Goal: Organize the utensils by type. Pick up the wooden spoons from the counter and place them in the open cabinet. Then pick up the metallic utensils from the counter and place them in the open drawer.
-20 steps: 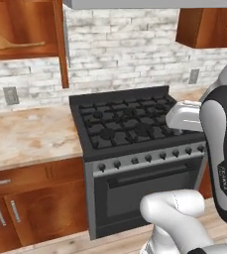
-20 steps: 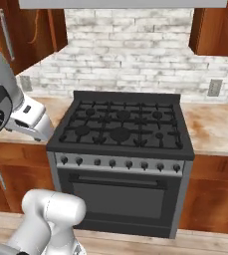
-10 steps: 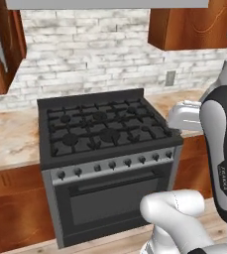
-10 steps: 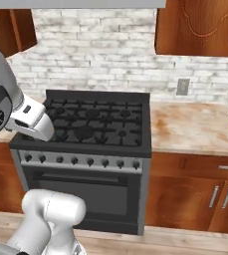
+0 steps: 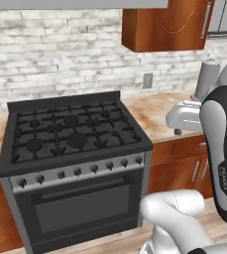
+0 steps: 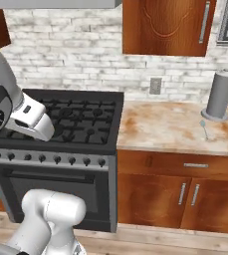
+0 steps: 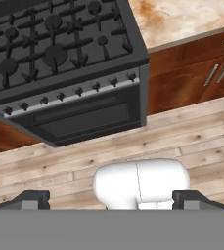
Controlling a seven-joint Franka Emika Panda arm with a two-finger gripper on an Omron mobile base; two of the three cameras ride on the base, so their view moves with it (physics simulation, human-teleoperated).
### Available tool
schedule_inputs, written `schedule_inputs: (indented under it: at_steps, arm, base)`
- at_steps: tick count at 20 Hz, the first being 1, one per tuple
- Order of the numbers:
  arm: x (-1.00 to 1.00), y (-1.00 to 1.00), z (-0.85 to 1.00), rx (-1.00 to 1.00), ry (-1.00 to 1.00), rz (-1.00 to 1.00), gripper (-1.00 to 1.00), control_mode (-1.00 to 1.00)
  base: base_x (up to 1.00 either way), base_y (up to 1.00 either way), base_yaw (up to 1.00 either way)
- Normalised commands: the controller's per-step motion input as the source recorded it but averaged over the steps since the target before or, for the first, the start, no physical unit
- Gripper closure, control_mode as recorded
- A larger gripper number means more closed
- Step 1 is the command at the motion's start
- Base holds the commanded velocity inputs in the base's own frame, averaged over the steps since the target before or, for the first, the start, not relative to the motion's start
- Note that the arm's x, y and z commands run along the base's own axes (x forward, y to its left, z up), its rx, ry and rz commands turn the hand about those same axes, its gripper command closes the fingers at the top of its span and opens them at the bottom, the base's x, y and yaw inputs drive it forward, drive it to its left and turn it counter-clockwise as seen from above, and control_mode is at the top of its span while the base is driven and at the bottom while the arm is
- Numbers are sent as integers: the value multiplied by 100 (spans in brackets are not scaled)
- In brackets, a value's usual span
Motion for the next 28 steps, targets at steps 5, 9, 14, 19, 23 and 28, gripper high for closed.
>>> schedule_inputs:
  at_steps: [5,9,14,19,23,28]
  arm:
    - [0,0,0,0,0,0,-100,100]
    - [0,0,0,0,0,0,-100,100]
    - [0,0,0,0,0,0,-100,100]
    - [0,0,0,0,0,0,-100,100]
    - [0,0,0,0,0,0,-100,100]
    - [0,0,0,0,0,0,-100,100]
  base:
    - [-1,-70,0]
    - [0,-69,0]
    - [0,-67,0]
    - [0,-64,0]
    - [0,-52,0]
    - [1,-49,0]
